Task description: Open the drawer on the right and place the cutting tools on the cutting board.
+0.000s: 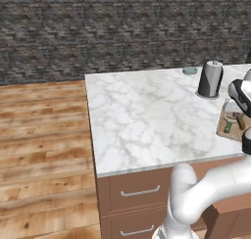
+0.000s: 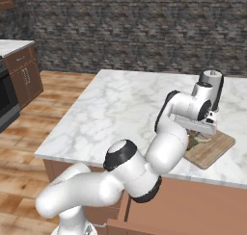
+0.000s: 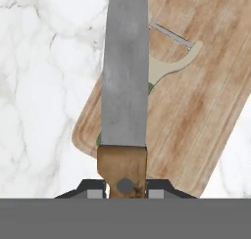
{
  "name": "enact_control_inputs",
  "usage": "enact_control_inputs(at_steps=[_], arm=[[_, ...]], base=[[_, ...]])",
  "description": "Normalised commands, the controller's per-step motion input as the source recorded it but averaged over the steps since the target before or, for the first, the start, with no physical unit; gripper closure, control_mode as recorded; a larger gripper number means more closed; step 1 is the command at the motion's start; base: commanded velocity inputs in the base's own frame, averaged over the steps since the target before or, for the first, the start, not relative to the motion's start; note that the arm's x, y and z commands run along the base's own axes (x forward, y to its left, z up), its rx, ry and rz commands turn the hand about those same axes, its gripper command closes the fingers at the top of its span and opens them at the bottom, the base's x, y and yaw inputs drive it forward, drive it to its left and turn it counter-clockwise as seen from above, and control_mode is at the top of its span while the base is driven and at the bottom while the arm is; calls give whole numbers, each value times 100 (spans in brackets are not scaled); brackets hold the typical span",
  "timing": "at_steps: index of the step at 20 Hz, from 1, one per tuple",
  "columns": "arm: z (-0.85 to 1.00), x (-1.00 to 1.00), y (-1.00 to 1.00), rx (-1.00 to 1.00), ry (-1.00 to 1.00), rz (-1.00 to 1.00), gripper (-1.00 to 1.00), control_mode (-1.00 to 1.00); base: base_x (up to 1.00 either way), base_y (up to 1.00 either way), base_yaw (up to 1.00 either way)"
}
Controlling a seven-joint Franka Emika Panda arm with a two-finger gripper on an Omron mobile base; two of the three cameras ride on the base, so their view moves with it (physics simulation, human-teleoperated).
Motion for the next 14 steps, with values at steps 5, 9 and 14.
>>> enact_control_inputs(at_steps=[5, 9, 14], arm=[[-3, 0, -2, 1, 0, -6, 100, -100], [-18, 0, 0, 2, 3, -5, 100, -100], [-29, 0, -7, 3, 6, -8, 100, -100]], base=[[0, 0, 0], [0, 0, 0], [0, 0, 0]])
